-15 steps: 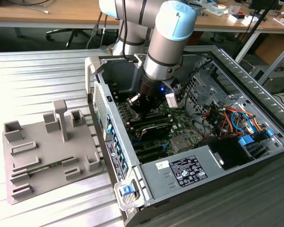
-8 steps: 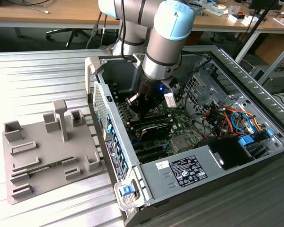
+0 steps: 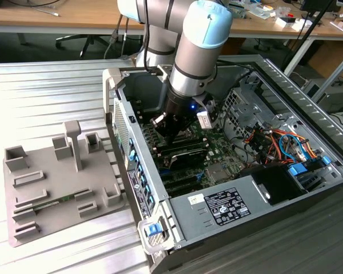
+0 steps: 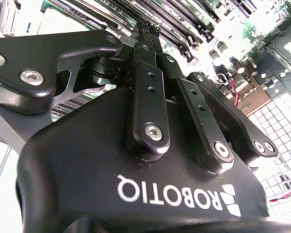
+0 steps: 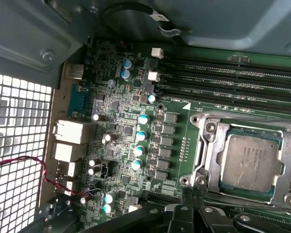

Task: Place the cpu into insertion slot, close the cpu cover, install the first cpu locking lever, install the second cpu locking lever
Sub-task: 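Install the second cpu locking lever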

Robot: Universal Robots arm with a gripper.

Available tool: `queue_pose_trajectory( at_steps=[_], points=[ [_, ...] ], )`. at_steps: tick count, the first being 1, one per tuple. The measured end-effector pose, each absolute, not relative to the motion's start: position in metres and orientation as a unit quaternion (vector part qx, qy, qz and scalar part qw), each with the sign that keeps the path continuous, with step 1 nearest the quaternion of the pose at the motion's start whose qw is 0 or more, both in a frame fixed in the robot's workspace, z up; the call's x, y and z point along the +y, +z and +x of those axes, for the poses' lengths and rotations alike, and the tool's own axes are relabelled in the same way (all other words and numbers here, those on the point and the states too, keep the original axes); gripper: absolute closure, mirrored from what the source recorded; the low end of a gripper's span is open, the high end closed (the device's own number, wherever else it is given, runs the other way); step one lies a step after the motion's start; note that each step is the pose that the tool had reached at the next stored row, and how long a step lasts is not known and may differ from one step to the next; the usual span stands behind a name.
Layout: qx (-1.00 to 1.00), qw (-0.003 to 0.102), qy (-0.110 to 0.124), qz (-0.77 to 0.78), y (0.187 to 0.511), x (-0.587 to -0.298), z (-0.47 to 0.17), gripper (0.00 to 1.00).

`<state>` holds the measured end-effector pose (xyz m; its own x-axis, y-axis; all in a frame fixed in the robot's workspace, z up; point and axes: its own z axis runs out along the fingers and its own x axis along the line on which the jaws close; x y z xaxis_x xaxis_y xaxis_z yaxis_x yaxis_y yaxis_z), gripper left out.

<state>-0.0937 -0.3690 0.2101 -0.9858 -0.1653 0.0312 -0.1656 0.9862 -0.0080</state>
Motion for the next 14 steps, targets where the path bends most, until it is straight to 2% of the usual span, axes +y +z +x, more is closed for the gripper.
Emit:
queue_pose_trajectory(
  at_steps=[14],
  points=[
    [-0.995,0.015,0.003,0.103,0.2047,-0.3595,-0.0980,0.89]
  ],
)
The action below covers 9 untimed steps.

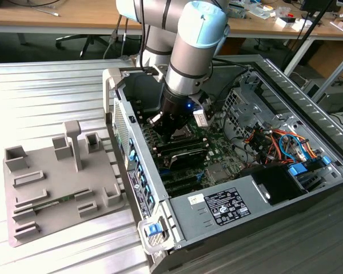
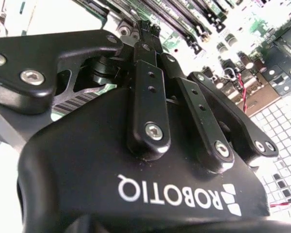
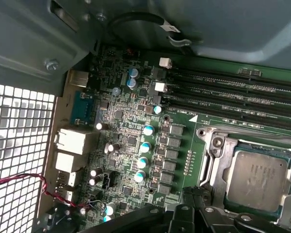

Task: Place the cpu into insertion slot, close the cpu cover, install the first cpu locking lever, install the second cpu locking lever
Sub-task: 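Install the second cpu locking lever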

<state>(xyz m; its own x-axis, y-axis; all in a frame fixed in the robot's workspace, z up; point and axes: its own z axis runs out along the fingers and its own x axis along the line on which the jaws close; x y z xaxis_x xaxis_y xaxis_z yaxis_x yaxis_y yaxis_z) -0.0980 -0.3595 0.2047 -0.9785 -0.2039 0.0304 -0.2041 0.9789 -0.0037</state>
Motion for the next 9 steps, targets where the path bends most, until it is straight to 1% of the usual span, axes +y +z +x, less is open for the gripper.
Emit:
queue_pose_trajectory(
  at_steps=[9],
  points=[
    [-0.994,0.015,0.003,0.111,0.2037,-0.3595,-0.1005,0.89]
  ],
)
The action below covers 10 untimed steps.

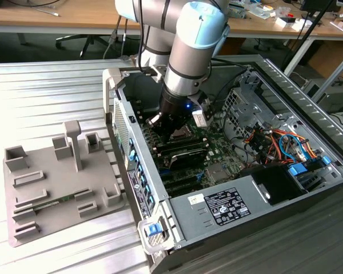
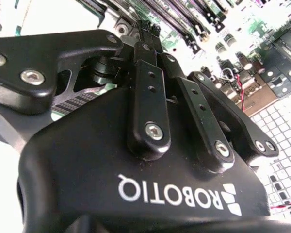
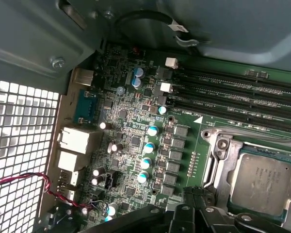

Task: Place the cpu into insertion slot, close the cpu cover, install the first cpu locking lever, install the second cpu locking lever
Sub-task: 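Install the second cpu locking lever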

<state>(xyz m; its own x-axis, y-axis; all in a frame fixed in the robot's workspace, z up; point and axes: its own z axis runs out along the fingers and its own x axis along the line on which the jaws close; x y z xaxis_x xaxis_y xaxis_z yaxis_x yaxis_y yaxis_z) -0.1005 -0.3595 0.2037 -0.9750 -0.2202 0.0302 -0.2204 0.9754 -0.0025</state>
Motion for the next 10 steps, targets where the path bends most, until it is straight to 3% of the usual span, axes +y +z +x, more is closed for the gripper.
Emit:
queue_pose_trajectory(
  at_steps=[10],
  points=[
    [-0.993,0.015,0.001,0.113,0.2008,-0.3596,-0.1020,0.89]
  ],
)
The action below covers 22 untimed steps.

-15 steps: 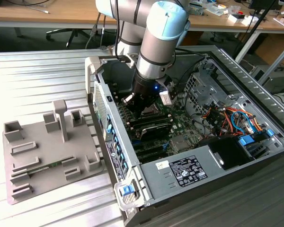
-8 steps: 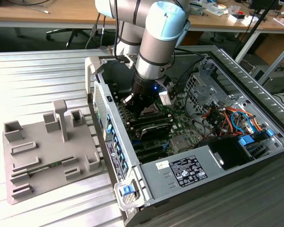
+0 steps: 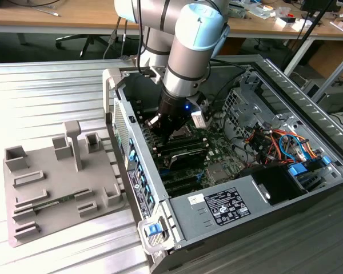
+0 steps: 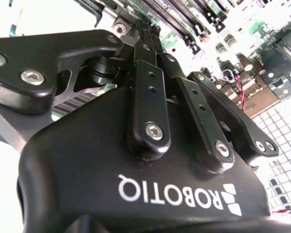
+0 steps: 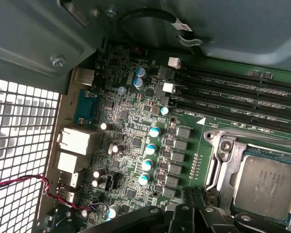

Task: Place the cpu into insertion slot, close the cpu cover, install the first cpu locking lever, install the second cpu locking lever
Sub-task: 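Install the second cpu locking lever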

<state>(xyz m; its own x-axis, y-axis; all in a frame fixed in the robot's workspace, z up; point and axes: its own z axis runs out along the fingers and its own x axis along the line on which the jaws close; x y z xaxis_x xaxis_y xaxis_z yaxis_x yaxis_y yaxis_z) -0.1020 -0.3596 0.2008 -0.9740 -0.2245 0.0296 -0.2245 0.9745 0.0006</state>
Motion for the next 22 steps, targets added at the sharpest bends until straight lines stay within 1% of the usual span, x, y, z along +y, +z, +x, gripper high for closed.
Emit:
queue_pose_trajectory(
  at_steps=[10,16,22],
  points=[
    [-0.993,0.015,0.001,0.113,0.207,-0.360,-0.099,0.89],
    [-0.993,0.020,0.001,0.113,0.208,-0.360,-0.068,0.89],
    [-0.993,0.021,0.001,0.113,0.209,-0.360,-0.042,0.89]
  ],
)
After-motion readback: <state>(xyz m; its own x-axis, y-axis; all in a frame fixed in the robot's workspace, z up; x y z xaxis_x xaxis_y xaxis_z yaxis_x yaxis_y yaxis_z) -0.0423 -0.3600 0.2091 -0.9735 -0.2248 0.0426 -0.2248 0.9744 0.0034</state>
